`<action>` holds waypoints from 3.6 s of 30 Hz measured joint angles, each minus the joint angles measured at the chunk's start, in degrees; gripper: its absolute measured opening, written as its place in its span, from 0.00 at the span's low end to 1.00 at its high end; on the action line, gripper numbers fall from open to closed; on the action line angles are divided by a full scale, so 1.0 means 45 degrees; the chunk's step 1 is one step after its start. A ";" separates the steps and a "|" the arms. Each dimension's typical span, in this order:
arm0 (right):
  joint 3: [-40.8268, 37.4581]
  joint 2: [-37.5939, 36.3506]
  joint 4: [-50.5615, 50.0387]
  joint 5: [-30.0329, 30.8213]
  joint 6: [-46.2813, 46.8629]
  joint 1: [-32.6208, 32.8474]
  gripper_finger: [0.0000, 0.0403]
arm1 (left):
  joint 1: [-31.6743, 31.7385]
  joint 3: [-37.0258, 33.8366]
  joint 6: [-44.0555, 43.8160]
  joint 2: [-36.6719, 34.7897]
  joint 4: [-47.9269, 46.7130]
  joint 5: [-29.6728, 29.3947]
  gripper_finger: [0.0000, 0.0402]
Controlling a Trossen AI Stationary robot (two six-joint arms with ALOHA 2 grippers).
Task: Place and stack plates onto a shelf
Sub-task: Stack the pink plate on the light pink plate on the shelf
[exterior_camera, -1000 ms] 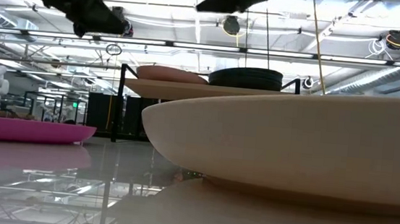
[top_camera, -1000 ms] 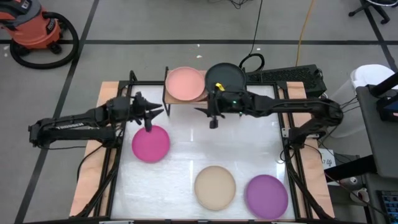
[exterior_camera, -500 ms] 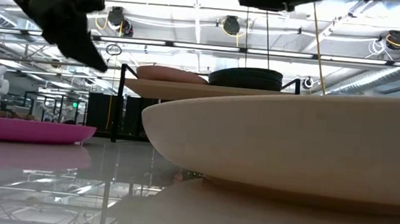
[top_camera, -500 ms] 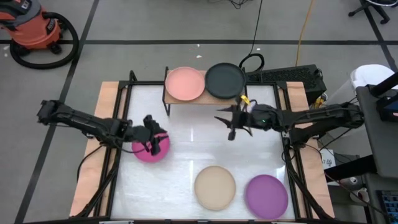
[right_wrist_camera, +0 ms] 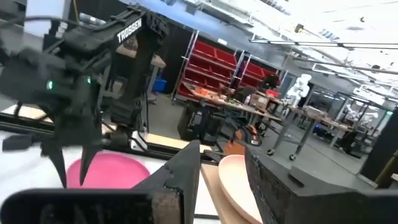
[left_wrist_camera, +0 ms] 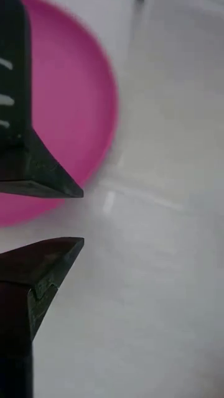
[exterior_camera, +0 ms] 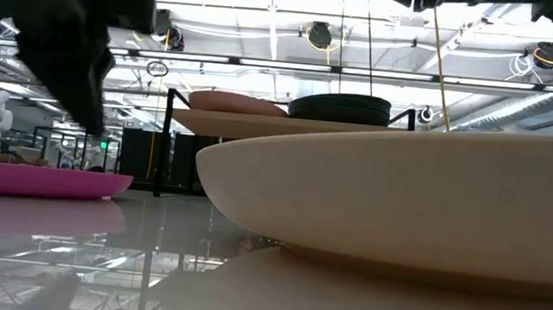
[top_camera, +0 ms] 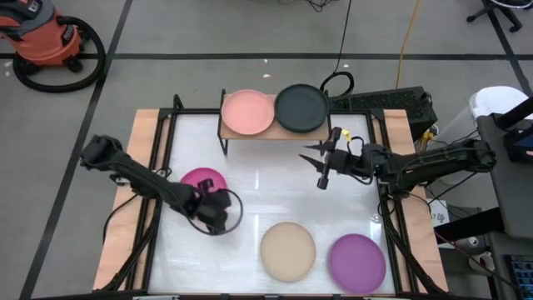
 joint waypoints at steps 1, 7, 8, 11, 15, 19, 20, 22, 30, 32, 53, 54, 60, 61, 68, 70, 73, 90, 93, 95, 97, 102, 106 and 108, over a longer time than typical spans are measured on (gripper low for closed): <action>0.0000 -0.0002 -0.0004 -0.0016 0.0045 0.0045 0.27 | 0.0000 0.0164 -0.0004 0.0356 -0.0172 0.0278 0.29; -0.0005 0.0018 -0.0417 -0.0029 0.0191 0.0345 0.27 | 0.0250 0.0277 -0.0629 0.1635 -0.0403 0.0875 0.29; -0.0005 0.0018 -0.0446 -0.0029 0.0191 0.0393 0.27 | 0.0322 0.0277 -0.0861 0.1707 -0.0545 0.0865 0.29; -0.0005 0.0018 -0.0403 -0.0029 0.0191 0.0549 0.27 | 0.0540 0.0257 -0.1488 0.1826 -0.0886 0.0832 0.29; -0.0005 0.0023 -0.0409 -0.0010 0.0196 0.0705 0.27 | 0.0770 0.0166 -0.2013 0.1823 -0.1163 0.0792 0.29; -0.0005 0.0023 -0.0408 0.0000 0.0196 0.0777 0.27 | 0.0763 0.0151 -0.2098 0.1823 -0.1346 0.0783 0.29; -0.0005 0.0021 -0.0408 0.0000 0.0241 0.0777 0.27 | 0.0763 0.0151 -0.2119 0.1823 -0.1332 0.0783 0.29; -0.0005 0.0023 -0.0408 0.0005 0.0431 0.0777 0.27 | 0.0758 0.0151 -0.2192 0.1818 -0.1332 0.0743 0.29; -0.0005 0.0023 -0.0510 0.0010 0.0504 0.0777 0.27 | 0.0810 -0.0962 -0.3242 0.1811 -0.0413 0.1324 0.29; -0.0005 0.0023 -0.0528 0.0011 0.0521 0.0773 0.27 | 0.0861 -0.1421 -0.3319 0.1737 0.0031 0.1429 0.29; -0.0005 0.0023 -0.0593 0.0012 0.0813 0.0773 0.27 | -0.1483 0.4026 0.2963 0.1822 -0.2791 0.0801 0.03; -0.0005 0.0023 -0.0589 0.0011 0.0813 0.0773 0.27 | -0.1595 0.4505 0.3241 0.1818 -0.3391 0.0165 0.03; -0.0005 0.0023 -0.0587 0.0010 0.0813 0.0773 0.27 | -0.1312 0.7072 0.3813 0.1808 -0.7334 -0.4524 0.03; -0.0005 0.0023 -0.0577 0.0010 0.0813 0.0773 0.27 | -0.1074 0.7359 0.4011 0.1808 -0.7760 -0.4972 0.03; -0.0005 0.0023 -0.0344 -0.0029 0.0905 0.0773 0.27 | 0.2324 0.8322 0.8282 0.1808 -0.8166 -0.5467 0.03; -0.0005 0.0023 -0.0296 -0.0034 0.0910 0.0773 0.27 | 0.3749 0.8355 0.9753 0.1803 -0.7962 -0.5108 0.03; -0.0005 0.0023 -0.0316 -0.0037 0.0910 0.0773 0.27 | 0.5882 0.8355 1.1892 0.1808 -0.6845 -0.4288 0.03; -0.0005 0.0023 -0.0495 -0.0044 0.0979 0.0773 0.27 | 0.9854 0.8355 1.6777 0.1808 -0.3560 0.1321 0.07; -0.0005 0.0023 -0.0495 -0.0044 0.1201 0.0773 0.27 | 0.9831 0.8360 1.6645 0.1808 -0.3574 0.1379 0.07; -0.0005 0.0023 -0.0494 -0.0044 0.1202 0.0773 0.27 | 0.9824 0.8360 1.6608 0.1808 -0.3563 0.1689 0.09; -0.0005 0.0023 -0.0491 -0.0044 0.1222 0.0773 0.27 | 0.9821 0.8360 1.6590 0.1803 -0.3533 0.1848 0.13; -0.0005 0.0023 -0.0495 -0.0044 0.1245 0.0773 0.27 | 0.9821 0.8364 1.6257 0.1803 -0.3185 0.1759 0.30; -0.0005 0.0023 -0.0495 -0.0044 0.1245 0.0773 0.27 | 0.9670 0.8374 1.6053 0.1551 -0.3257 0.1101 0.42; -0.0005 0.0023 -0.0495 -0.0049 0.1245 0.0773 0.27 | 0.9577 0.8372 1.5944 0.1320 -0.3333 0.0654 0.46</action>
